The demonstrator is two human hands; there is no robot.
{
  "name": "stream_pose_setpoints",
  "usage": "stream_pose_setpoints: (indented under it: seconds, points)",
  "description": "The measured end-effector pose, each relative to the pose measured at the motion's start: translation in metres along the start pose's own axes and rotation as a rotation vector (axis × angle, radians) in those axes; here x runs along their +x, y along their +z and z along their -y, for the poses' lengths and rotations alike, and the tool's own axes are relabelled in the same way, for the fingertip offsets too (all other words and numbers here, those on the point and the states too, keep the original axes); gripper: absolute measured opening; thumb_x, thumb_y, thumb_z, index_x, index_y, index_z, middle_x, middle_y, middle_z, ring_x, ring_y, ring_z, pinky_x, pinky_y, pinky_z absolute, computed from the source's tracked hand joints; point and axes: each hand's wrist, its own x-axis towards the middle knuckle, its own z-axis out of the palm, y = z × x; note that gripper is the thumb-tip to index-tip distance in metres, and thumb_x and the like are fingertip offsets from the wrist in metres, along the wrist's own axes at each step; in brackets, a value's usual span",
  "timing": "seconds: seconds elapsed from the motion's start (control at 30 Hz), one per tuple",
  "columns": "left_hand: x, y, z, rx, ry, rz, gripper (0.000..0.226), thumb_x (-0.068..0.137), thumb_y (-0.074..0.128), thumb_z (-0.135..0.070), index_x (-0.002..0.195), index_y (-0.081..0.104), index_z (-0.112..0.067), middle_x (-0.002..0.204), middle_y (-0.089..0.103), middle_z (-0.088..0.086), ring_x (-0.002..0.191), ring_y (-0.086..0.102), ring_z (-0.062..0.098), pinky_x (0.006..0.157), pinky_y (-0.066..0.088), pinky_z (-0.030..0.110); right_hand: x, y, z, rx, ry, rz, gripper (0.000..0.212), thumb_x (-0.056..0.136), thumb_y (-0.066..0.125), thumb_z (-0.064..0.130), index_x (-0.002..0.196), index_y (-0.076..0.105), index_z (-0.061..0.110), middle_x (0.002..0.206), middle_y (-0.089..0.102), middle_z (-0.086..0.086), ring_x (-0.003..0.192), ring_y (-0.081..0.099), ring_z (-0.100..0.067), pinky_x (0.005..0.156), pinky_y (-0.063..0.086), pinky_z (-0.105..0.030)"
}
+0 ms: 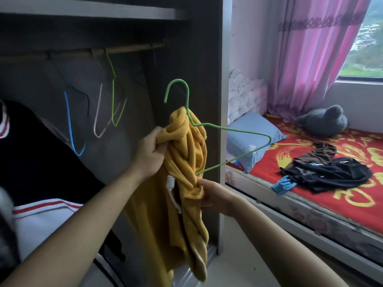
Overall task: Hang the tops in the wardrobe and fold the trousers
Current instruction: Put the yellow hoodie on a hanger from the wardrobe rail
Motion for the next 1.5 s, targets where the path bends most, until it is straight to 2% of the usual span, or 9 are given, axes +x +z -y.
stream_pose_setpoints:
  seconds: [0.27,0.4,0.57,0.67,0.87,0.97,1.1,1.23,1.5]
  points:
    - [-0.019,-0.001,0.022,0.045,-0.058,0.062,0.006,0.099,0.054,-0.024,0.105,0.052,-0.025,0.095,0.064,-0.010,0.085,0.061,-0.001,0.068,0.043,0.018,-0.003,-0.021,0.004,0.201,-0.121,-0.528,0.024,0.084,0.063,0.007,0.107,0.066,0.002,0.081,0.071,-0.013,0.061,0.071,-0.023,0.061,0.060,-0.037]
    - [-0.027,0.004,0.031,0.055,-0.149,0.202,0.039,0.099,0.053,-0.029,0.130,0.034,-0.045,0.123,0.054,-0.017,0.108,0.053,0.000,0.093,0.042,0.022,-0.014,-0.034,0.021,0.258,-0.285,-0.685,0.023,0.080,0.046,-0.006,0.094,0.062,0.001,0.091,0.071,-0.024,0.070,0.073,-0.031,0.060,0.062,-0.042]
    - [-0.028,0.002,0.038,0.106,-0.215,0.285,0.043,0.096,0.055,-0.014,0.134,0.041,-0.029,0.119,0.052,-0.010,0.110,0.051,0.009,0.095,0.039,0.027,-0.027,-0.042,0.039,0.013,-0.407,-0.510,0.054,0.085,0.050,-0.006,0.129,0.048,0.026,0.106,0.067,-0.017,0.075,0.069,-0.025,0.059,0.060,-0.037]
    - [-0.028,0.006,0.031,-0.096,-0.364,0.295,0.025,0.078,0.067,-0.016,0.103,0.060,-0.017,0.097,0.065,-0.003,0.094,0.061,0.017,0.082,0.046,0.029,-0.032,-0.039,0.047,-0.102,-0.505,-0.441,0.056,0.089,0.042,-0.009,0.134,0.054,0.023,0.114,0.066,-0.013,0.087,0.068,-0.023,0.058,0.056,-0.024]
    - [-0.021,0.026,0.024,-0.798,-0.744,0.056,0.076,0.067,0.071,-0.075,0.111,0.071,-0.014,0.106,0.074,0.012,0.100,0.070,0.032,0.091,0.054,0.049,-0.035,-0.037,0.047,-0.297,-0.543,-0.340,0.046,0.096,0.042,-0.003,0.130,0.059,0.023,0.122,0.063,-0.005,0.114,0.063,-0.022,0.093,0.058,-0.041]
    - [-0.018,0.034,0.023,-0.745,-0.809,-0.140,0.053,0.072,0.078,-0.058,0.098,0.073,-0.012,0.090,0.076,0.010,0.083,0.074,0.030,0.075,0.060,0.044,-0.032,-0.040,0.045,-0.392,-0.557,-0.352,0.044,0.096,0.048,0.003,0.137,0.055,0.019,0.119,0.063,-0.003,0.107,0.064,-0.017,0.085,0.060,-0.035]
    - [-0.018,0.030,0.035,-0.698,-0.700,-0.178,0.033,0.075,0.080,-0.033,0.098,0.075,-0.009,0.099,0.075,0.013,0.084,0.073,0.026,0.078,0.060,0.041,-0.039,-0.070,0.036,-0.192,-0.474,-0.694,0.031,0.090,0.051,0.001,0.111,0.068,0.015,0.083,0.065,-0.002,0.072,0.060,-0.017,0.057,0.049,-0.027]
    - [-0.019,0.023,0.034,-0.449,-0.449,-0.070,0.016,0.086,0.074,-0.029,0.099,0.073,-0.020,0.084,0.075,-0.012,0.080,0.072,0.007,0.063,0.055,0.016,-0.047,-0.092,0.040,0.062,-0.419,-0.763,0.023,0.088,0.050,-0.002,0.081,0.068,0.010,0.061,0.056,-0.007,0.049,0.053,-0.017,0.045,0.045,-0.023]
    - [-0.021,0.013,0.036,-0.188,-0.330,-0.001,0.025,0.085,0.072,-0.037,0.107,0.070,-0.024,0.097,0.071,-0.014,0.087,0.069,0.005,0.065,0.051,0.007,-0.050,-0.091,0.054,0.034,-0.322,-0.803,0.028,0.087,0.040,-0.005,0.081,0.065,0.007,0.067,0.053,-0.010,0.056,0.053,-0.020,0.052,0.051,-0.027]
